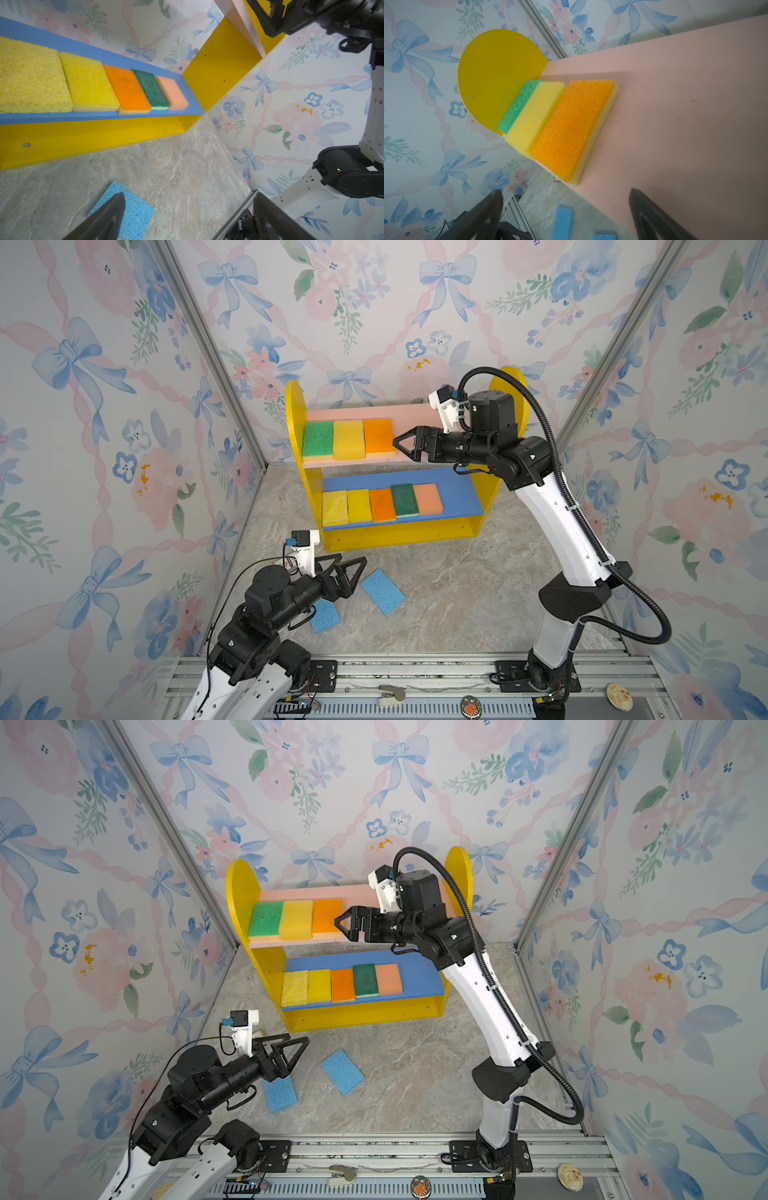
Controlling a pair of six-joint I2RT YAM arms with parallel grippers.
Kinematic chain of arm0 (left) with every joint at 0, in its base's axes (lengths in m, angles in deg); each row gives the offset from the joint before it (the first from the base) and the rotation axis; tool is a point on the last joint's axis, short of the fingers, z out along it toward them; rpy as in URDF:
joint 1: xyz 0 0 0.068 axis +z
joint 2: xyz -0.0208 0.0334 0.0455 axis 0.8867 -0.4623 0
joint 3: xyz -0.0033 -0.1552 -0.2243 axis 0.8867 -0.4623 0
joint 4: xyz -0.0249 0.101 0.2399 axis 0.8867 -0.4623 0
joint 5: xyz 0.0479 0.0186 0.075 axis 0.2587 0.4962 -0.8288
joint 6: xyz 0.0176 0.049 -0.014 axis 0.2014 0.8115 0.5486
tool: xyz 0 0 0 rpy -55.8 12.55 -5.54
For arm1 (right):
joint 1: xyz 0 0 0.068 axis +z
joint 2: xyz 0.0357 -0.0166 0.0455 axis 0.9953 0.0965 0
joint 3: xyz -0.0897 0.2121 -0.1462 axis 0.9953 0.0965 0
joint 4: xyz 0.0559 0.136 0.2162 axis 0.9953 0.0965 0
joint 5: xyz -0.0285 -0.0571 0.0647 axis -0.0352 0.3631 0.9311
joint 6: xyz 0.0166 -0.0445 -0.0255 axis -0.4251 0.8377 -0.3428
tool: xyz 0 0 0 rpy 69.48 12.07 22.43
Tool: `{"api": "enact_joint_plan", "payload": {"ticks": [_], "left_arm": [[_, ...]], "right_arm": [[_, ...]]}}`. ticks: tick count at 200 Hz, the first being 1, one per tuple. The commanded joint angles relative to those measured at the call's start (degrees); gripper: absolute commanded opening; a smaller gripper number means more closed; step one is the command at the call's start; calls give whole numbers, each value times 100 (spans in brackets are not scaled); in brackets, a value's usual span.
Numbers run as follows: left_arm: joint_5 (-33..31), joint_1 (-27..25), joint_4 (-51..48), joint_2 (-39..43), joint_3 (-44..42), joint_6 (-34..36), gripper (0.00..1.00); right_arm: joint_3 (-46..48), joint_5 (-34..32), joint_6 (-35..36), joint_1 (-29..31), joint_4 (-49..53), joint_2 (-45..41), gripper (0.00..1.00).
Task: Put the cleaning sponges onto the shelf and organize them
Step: 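Lower the right gripper over the blue sponge farther from the robot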
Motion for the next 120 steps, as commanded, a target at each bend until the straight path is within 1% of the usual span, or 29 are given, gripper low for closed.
{"api": "enact_joint_plan", "payload": {"ticks": [1,13,27,49,68,85,96,108,120], "left_arm": [[-75,36,-41,-30,-219,-202,98],[-84,32,-49,-21,-241,-259,98],[-60,34,-50,-19,-242,-251,98],[-137,35,-53,-5,-258,-324,98],[-366,34,-88,-47,-352,-494,98],[-497,29,-128,-99,-510,-763,98],[-606,37,-140,-41,-651,-958,98],[-726,38,-142,74,-775,-1084,98],[-880,43,-160,229,-857,-1123,98]], "right_arm": [[664,-389,522,275,424,-783,97],[1436,-632,675,464,450,-1346,97],[2615,-962,685,669,214,-2042,97],[4648,-1252,358,882,-355,-3107,97],[6046,-1651,95,1212,-677,-3669,97],[6955,-2068,-136,1692,-966,-3750,97],[7319,-2202,-189,2007,-1217,-3647,97],[7594,-2458,-300,2363,-1497,-3400,97],[7652,-2565,-331,2605,-1675,-3004,97]]}}
